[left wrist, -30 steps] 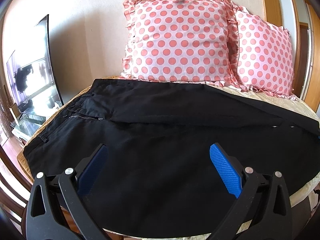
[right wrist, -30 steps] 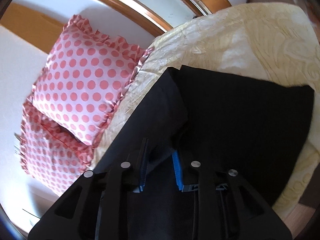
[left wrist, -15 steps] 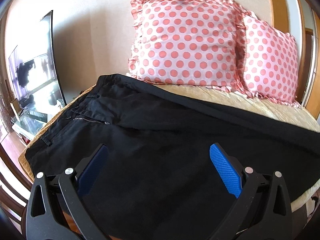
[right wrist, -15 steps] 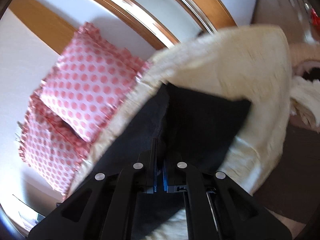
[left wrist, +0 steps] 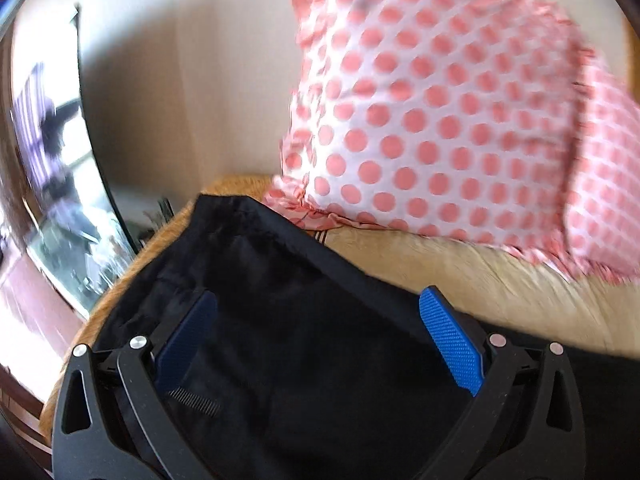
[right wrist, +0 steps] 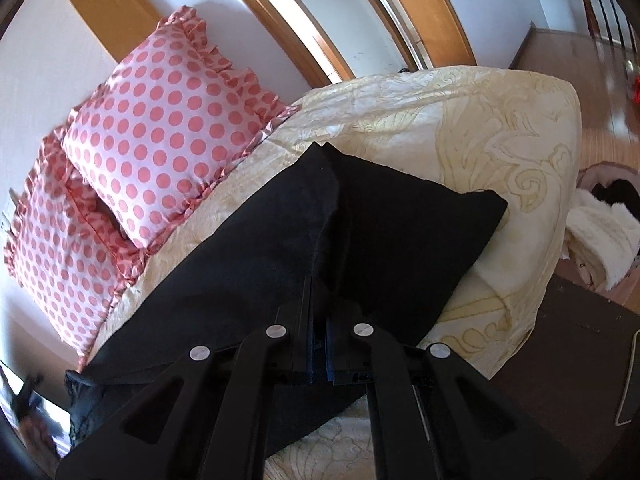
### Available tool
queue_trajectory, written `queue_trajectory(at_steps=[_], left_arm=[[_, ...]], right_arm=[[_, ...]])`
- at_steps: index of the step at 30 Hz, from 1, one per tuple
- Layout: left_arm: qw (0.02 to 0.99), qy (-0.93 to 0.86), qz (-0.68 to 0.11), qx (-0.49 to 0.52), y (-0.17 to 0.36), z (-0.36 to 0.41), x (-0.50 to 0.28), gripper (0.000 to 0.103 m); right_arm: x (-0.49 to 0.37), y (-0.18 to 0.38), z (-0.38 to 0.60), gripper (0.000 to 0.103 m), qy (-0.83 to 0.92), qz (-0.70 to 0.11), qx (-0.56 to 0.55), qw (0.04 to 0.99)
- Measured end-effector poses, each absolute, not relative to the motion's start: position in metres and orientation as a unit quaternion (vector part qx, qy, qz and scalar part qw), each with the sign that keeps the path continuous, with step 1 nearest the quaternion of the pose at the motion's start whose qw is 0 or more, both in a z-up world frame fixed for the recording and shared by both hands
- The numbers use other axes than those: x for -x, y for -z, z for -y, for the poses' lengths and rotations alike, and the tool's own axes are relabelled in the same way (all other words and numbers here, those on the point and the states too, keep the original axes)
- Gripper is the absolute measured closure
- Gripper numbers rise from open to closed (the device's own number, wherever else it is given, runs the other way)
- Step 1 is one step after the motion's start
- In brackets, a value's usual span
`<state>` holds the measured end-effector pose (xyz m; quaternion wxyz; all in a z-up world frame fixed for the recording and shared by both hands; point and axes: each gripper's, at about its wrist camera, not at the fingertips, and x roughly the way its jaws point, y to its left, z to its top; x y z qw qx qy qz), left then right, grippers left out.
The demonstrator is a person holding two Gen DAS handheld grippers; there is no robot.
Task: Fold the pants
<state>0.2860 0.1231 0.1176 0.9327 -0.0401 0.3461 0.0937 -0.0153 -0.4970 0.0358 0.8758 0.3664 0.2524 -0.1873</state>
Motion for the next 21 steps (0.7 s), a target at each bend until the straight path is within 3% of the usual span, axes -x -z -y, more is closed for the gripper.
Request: queue_trajectory(at_steps=[10,12,14,17,21], left_arm=[[0.875,-0.119,-0.450,0.133,-0.067,-0.161,-0.402,0.034],[0.858,-0.119,-0.473,0.159,-0.054,-0.168,-0.414,0.046],[0.844,-0.124,-0.485,0.191,-0.044,-0.178,-0.418,0.068],[0.833,-0.131,-0.471,0.260,-0.035,-0.198,-0.411,0.093],[0.843,-0.123,-0.453,0.263,-0.049,-0.207,-0.384,0.097]], right_arm=[[0.007,-0.043,0.490,0.099,0.194,-0.279,-0.311,0.887],[0.006,-0.043,0.489,0.099,0.195,-0.281,-0.306,0.889],[0.004,-0.044,0.489,0.099,0.196,-0.283,-0.301,0.889],[0.003,-0.044,0.489,0.099,0.195,-0.285,-0.294,0.891],[0.000,-0.046,0.491,0.099,0.193,-0.284,-0.292,0.893]])
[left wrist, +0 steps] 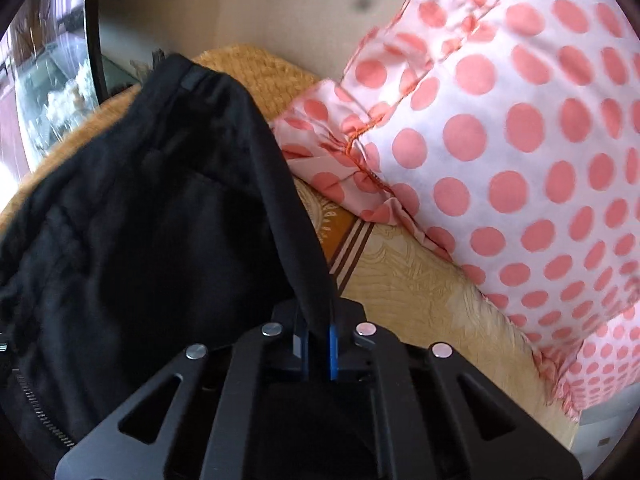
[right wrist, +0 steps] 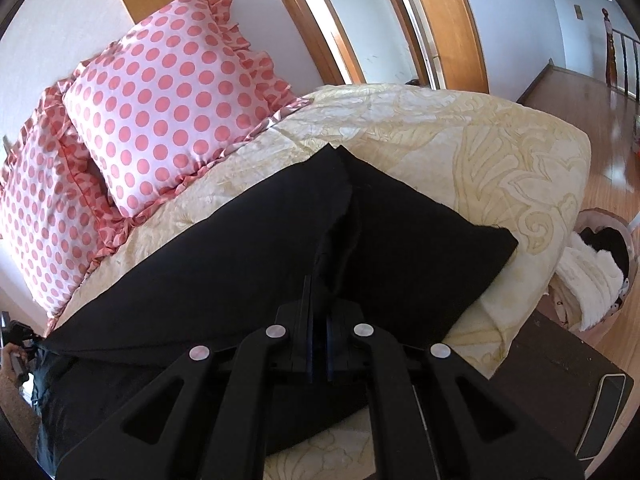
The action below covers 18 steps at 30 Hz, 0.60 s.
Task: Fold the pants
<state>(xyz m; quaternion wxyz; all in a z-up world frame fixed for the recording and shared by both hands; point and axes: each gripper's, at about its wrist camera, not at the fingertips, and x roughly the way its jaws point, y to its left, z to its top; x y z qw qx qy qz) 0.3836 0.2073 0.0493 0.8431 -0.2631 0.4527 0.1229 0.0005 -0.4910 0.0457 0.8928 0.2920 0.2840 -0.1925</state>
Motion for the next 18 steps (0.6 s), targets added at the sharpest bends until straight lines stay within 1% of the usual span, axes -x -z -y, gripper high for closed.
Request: queue_trajectory(at_steps=[4,7,10,14,18], left_arm=[[0.870,-0.107,-0.415,0.244,-0.088,-0.207,-0.337,0.097],[0.889,-0.087,-0.380,0.239,-0.120,-0.210,-0.282,0.097],[0.906,-0.085,-0.349,0.224,-0.138,-0.211,-0.214,0.097],[0.913,-0.099,-0.329,0.218,-0.137,-0.212,-0.133,0.096],[0.910,-0.130,-0.335,0.207,-0.099,-0.208,-0.072,0.096]], right_arm=[[-0.003,-0.056,0.499,0.099,0.188,-0.266,-0.293,0.899],[-0.002,-0.069,0.511,0.099,0.185,-0.249,-0.296,0.904],[-0.002,-0.079,0.519,0.099,0.187,-0.237,-0.293,0.907],[0.000,-0.084,0.525,0.099,0.192,-0.237,-0.287,0.908],[0.000,-0.072,0.527,0.099,0.199,-0.253,-0.293,0.900]])
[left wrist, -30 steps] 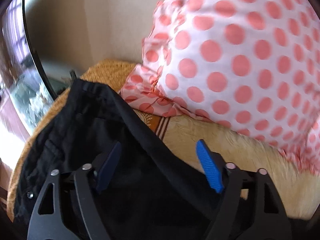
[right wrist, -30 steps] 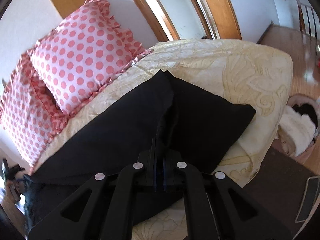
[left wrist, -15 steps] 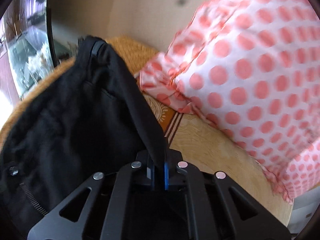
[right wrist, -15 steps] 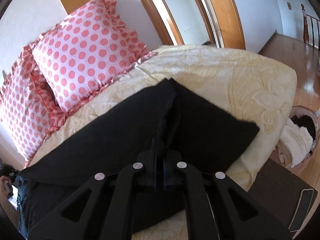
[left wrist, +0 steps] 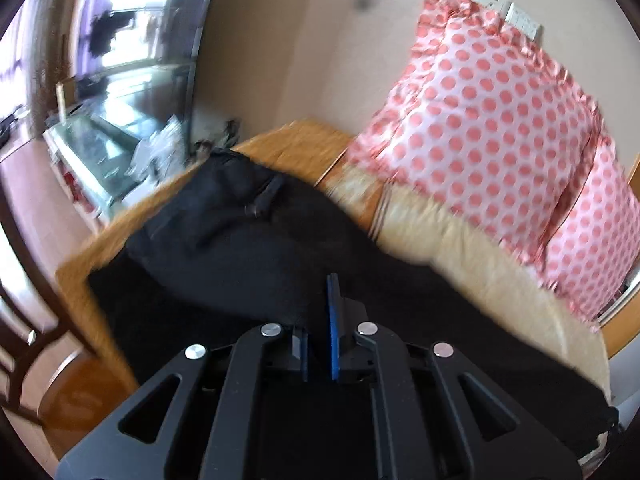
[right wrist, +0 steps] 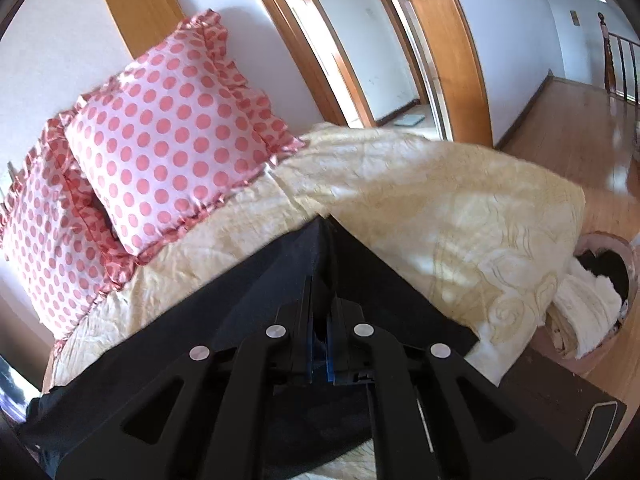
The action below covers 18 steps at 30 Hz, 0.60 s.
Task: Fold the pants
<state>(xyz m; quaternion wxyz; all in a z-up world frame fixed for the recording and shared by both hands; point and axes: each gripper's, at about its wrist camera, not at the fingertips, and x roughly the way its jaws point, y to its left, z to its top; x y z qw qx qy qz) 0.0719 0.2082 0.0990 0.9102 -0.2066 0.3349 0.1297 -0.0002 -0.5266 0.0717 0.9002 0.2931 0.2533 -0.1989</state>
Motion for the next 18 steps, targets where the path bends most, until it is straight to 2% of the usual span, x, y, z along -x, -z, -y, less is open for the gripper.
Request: queue_trajectory(at_steps=[7,11,13,18], left_arm=[[0.902,-0.169,-0.335,0.214,-0.048,-0.202,-0.022,0.096],[0.907,-0.176,-0.313,0.222,-0.044,-0.198,-0.012,0.096],[0.904,-0.174,-0.324,0.219,-0.039,-0.201,-0.015,0.096],[0.908,-0.162,-0.322,0.215,-0.048,-0.202,-0.017,0.096]], right_arm=[[0.014,-0.058,0.533,0.099,0.205,-0.256,-0.324,0.888],[0.025,-0.068,0.528,0.099,0.212,-0.233,-0.316,0.895],[0.021,-0.068,0.526,0.099,0.221,-0.251,-0.299,0.894],[0.029,-0.068,0.533,0.099,0.212,-0.241,-0.331,0.887]])
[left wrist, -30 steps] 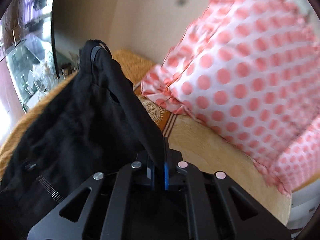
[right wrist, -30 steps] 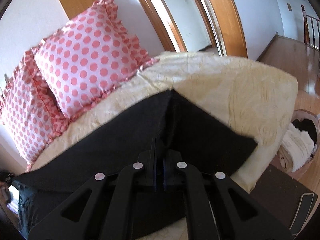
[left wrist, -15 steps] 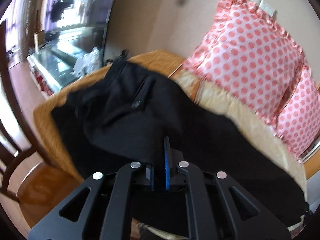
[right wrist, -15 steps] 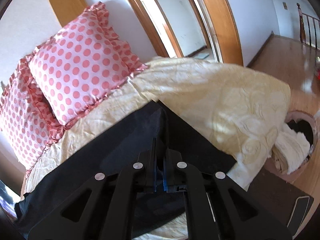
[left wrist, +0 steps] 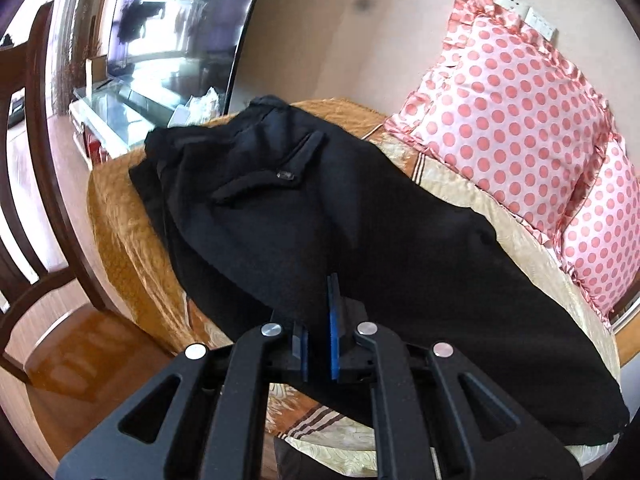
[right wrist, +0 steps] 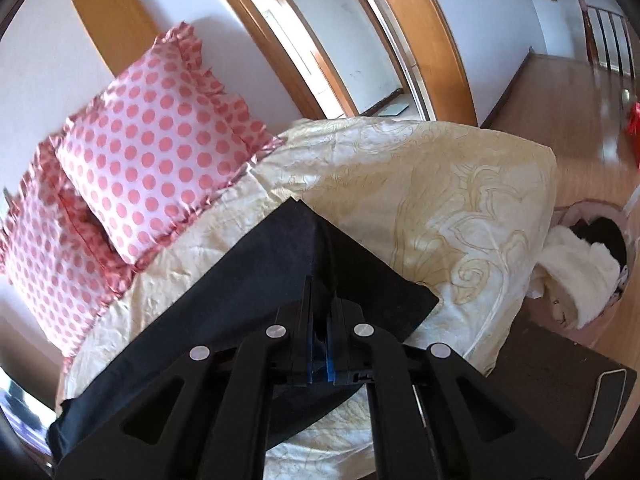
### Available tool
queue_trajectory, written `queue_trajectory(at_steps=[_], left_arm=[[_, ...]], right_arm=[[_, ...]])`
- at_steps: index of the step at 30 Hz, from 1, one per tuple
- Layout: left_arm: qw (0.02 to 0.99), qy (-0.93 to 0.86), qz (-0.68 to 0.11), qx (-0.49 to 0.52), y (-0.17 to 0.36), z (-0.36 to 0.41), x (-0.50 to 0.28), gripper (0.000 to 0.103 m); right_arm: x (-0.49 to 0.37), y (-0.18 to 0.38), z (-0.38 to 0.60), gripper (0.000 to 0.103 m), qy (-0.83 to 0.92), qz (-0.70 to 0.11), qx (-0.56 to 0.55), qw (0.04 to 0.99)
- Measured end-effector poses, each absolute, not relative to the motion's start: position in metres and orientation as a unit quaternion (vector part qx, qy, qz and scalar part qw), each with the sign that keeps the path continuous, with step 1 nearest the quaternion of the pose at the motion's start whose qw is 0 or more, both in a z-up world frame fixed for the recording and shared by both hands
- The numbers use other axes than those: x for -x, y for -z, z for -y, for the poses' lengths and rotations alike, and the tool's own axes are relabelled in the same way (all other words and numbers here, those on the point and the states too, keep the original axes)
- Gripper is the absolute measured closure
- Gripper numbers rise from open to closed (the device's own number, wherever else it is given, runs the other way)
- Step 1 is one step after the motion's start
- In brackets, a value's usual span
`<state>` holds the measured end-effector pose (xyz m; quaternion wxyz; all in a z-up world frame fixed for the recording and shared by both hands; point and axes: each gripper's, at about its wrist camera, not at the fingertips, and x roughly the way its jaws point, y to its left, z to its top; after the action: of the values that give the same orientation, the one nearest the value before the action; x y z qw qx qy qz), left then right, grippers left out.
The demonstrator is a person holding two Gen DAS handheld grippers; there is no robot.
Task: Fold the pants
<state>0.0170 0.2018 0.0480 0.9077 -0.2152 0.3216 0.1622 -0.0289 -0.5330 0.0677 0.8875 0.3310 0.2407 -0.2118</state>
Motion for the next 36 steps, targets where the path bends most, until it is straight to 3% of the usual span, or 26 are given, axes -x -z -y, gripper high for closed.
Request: queue_trajectory(at_steps=[19,29,33,36], left_arm=[[0.906,-0.144,-0.343,0.202,-0.040,-0.203,-0.012,0.095],[0.911,-0.136,-0.335,0.196,-0.037,-0.202,-0.010,0.090],[0.914,-0.129,-0.325,0.204,-0.041,-0.207,-0.001,0.077],[0.917,-0.155,-0.301,0.210,-0.049,-0.219,0.015,0.055]], right_arm=[[0.042,-0.056,0.531,0.099,0.239,-0.270,-0.308,0.880],[0.038,-0.049,0.533,0.098,0.241,-0.290,-0.303,0.875],[0.045,-0.055,0.531,0.083,0.266,-0.289,-0.287,0.874],[0.056,-0.063,0.531,0.059,0.314,-0.275,-0.266,0.869]])
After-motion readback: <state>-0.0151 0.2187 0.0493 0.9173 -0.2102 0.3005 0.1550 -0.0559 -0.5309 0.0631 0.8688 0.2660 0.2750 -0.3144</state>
